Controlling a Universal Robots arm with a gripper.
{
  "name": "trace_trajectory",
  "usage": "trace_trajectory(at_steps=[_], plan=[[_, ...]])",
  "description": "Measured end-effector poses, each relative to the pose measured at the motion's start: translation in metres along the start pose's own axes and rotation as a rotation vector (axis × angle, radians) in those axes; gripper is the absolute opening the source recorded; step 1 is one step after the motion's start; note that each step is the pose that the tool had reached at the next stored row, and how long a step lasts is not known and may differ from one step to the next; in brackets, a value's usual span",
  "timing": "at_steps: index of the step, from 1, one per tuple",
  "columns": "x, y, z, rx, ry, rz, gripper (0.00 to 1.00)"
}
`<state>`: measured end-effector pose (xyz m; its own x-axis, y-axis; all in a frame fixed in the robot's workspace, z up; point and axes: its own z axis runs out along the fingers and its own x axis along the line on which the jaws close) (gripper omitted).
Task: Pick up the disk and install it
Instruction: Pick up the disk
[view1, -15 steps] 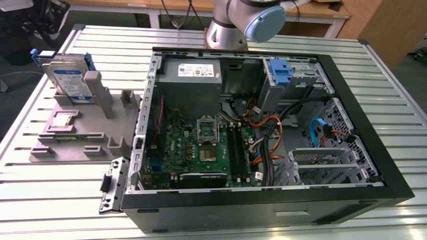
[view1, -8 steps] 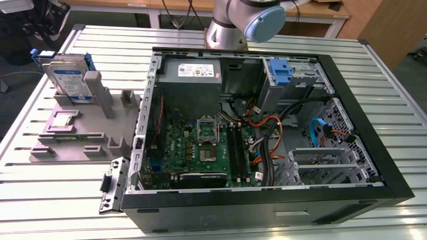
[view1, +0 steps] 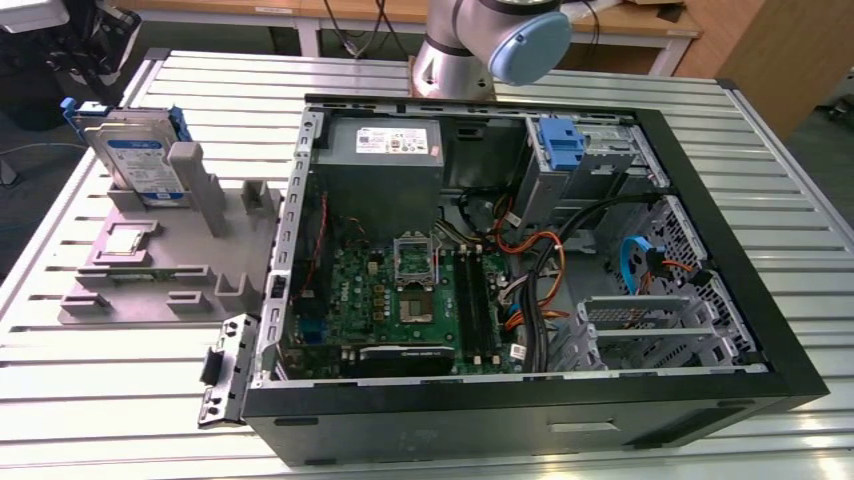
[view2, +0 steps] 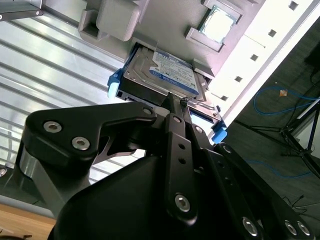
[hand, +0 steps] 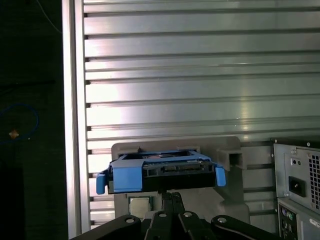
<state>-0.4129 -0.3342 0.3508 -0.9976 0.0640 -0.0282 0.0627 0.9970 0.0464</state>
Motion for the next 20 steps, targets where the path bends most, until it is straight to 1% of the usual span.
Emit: trace_trajectory(at_steps=[6, 8, 20], plan=[[0.0001, 0.0019, 0.0002, 0.0000, 0.0000, 0.000, 0.11], [0.0003, 0.0043, 0.0002, 0.0000, 0.0001, 0.000, 0.11], [0.0003, 0.0045, 0.0015, 0.0000, 0.0001, 0.000, 0.11]])
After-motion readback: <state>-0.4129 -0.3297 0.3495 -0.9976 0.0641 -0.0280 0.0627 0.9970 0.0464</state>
